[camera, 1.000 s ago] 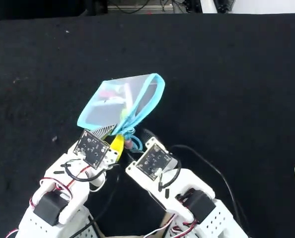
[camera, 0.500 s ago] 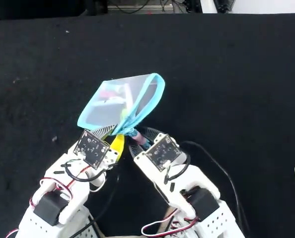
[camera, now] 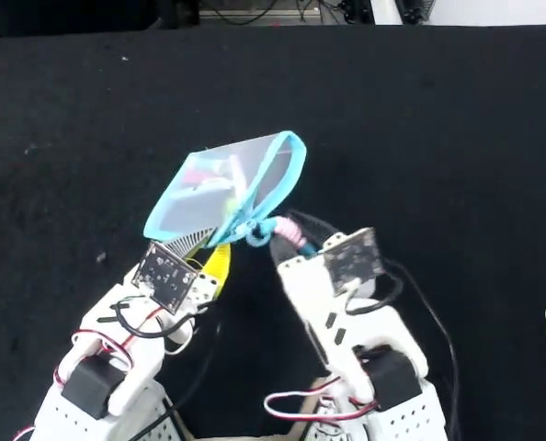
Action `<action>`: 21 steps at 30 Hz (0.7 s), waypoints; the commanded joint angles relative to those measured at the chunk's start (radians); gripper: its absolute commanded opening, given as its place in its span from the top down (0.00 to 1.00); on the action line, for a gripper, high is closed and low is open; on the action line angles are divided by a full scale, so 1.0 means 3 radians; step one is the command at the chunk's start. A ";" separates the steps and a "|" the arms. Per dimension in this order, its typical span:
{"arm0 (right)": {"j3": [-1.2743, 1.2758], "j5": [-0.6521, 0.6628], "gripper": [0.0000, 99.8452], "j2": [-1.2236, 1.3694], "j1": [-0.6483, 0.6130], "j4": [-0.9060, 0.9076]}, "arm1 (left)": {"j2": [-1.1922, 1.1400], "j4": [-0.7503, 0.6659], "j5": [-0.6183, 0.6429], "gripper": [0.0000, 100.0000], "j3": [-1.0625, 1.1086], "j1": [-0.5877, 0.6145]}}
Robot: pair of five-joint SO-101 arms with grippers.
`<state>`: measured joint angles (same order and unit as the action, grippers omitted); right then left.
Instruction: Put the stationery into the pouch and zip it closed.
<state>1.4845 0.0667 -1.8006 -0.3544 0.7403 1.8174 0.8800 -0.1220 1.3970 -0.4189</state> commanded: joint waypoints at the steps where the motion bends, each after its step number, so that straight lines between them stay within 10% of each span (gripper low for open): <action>1: -0.0136 -0.0128 0.99 -0.0325 0.0348 -0.0245 | -0.0010 0.0020 0.0046 0.97 -0.0013 0.0284; 21: 0.0427 -0.0143 0.99 -0.0315 0.0905 -0.1197 | -0.0010 0.0506 -0.0235 0.97 -0.0100 -0.0069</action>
<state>1.6134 0.0361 -1.8006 -0.1274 0.4196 1.8236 0.9858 -0.1435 1.3986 -0.4127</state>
